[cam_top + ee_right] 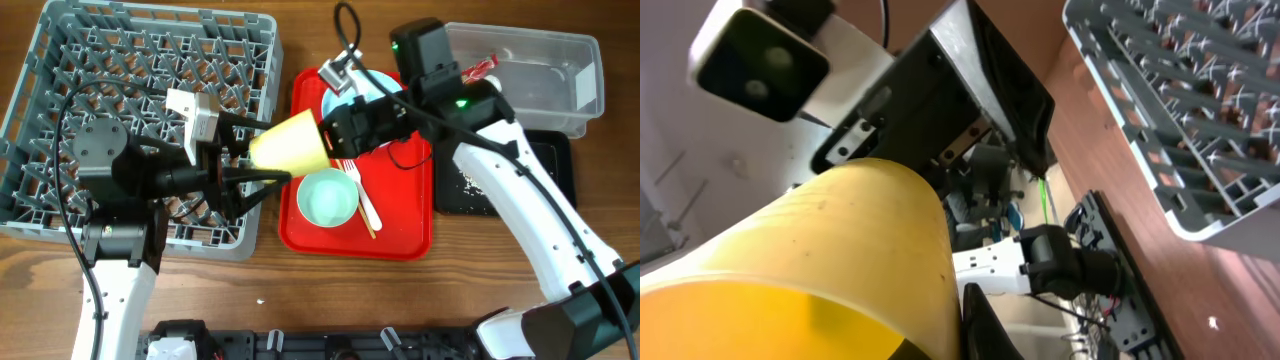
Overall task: Sort waste into correct bins and load items into the dishwasher rack
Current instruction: 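Hand the yellow cup from the right gripper to the left gripper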
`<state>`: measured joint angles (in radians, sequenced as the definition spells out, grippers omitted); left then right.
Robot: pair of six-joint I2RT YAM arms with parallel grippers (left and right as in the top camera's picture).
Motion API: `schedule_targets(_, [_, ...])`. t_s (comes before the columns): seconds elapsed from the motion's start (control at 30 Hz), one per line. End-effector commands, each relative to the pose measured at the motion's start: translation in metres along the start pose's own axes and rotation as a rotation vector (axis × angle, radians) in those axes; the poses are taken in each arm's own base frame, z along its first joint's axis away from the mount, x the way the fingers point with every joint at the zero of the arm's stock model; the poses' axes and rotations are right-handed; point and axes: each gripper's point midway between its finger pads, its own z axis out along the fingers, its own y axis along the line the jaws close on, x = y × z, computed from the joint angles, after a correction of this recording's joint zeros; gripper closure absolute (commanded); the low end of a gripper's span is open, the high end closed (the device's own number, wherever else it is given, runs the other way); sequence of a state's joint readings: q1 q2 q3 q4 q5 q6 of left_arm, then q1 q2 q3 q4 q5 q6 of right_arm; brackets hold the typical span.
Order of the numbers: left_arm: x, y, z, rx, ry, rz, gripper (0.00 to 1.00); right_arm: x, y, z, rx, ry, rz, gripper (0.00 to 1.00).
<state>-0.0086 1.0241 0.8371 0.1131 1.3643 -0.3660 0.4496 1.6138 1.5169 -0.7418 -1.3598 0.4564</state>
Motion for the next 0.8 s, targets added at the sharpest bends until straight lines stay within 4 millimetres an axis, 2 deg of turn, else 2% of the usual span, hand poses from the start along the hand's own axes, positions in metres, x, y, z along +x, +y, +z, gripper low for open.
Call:
schedule_targets(0.0, [-0.001,-0.010,0.008,0.044,0.015,0.019,0.02,0.005,-0.003,0.016,0.010,0.033,0.034,0.96])
schedule_targets(0.23, [-0.001,-0.016,0.012,0.066,0.020,0.045,0.15,0.001,-0.013,0.016,0.068,0.005,0.054,0.96])
schedule_targets(0.37, [-0.003,-0.013,0.012,0.049,0.012,0.045,0.15,-0.006,-0.020,0.008,0.096,-0.031,0.073,0.96])
schedule_targets(0.57, [-0.007,-0.004,0.012,-0.006,-0.015,0.048,0.11,-0.016,-0.025,-0.011,0.103,-0.078,0.090,0.96])
schedule_targets(0.77, [-0.009,0.005,0.013,-0.041,-0.028,0.034,0.17,-0.016,-0.025,-0.013,0.102,-0.083,0.095,0.96])
